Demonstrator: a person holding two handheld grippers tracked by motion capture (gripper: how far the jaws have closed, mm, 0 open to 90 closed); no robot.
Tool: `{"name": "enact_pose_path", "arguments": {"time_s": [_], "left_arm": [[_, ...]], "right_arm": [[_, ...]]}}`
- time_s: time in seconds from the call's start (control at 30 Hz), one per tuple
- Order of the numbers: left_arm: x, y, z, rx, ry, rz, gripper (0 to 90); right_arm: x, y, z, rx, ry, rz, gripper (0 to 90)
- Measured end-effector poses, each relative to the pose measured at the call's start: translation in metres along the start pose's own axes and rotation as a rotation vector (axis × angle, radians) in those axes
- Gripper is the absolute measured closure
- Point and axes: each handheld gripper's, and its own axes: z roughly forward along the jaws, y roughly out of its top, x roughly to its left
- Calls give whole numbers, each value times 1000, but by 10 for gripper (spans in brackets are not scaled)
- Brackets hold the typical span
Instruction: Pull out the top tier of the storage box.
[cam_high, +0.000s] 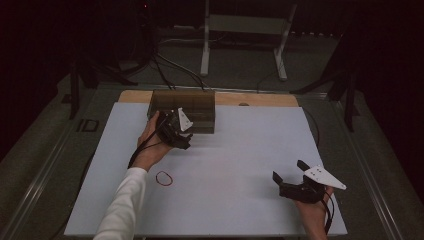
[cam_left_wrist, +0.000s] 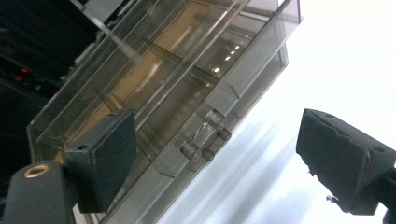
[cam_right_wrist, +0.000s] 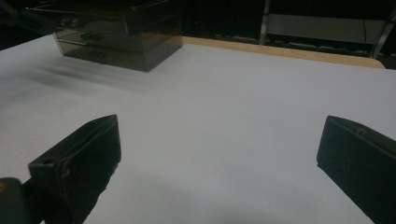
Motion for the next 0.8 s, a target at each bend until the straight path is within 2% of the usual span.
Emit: {"name": "enact_pose_path", "arguments": {"time_s": [0.07,0.1,0.17,0.23,0.3,0.37,0.5,0.6,0.67,0.8], "left_arm": [[2,0,-1,-3,-12,-14,146],[7,1,-3,-28,-40,-67,147],[10,1,-4,-29,-70,-71,146],[11,2,-4,-22,-79,-68,144],[11,4,-3,-8,-88,-63,90],[12,5,0,21,-130,-63,24],[13,5,5,33,-209,-65,24],[14,5,9,27,-248,-65,25],[17,5,11,9,-284,-90,27],[21,5,13,-2,-288,-102,29]], "right_arm": [[0,0,0,0,0,0,4],[0,0,0,1,0,0,4],[0,0,0,1,1,0,4],[0,0,0,2,1,0,4],[0,0,0,2,1,0,4],[0,0,0,3,1,1,4],[1,0,0,3,2,0,4],[0,0,0,3,1,-1,4],[0,0,0,2,1,2,4],[0,0,0,3,3,1,4]]}}
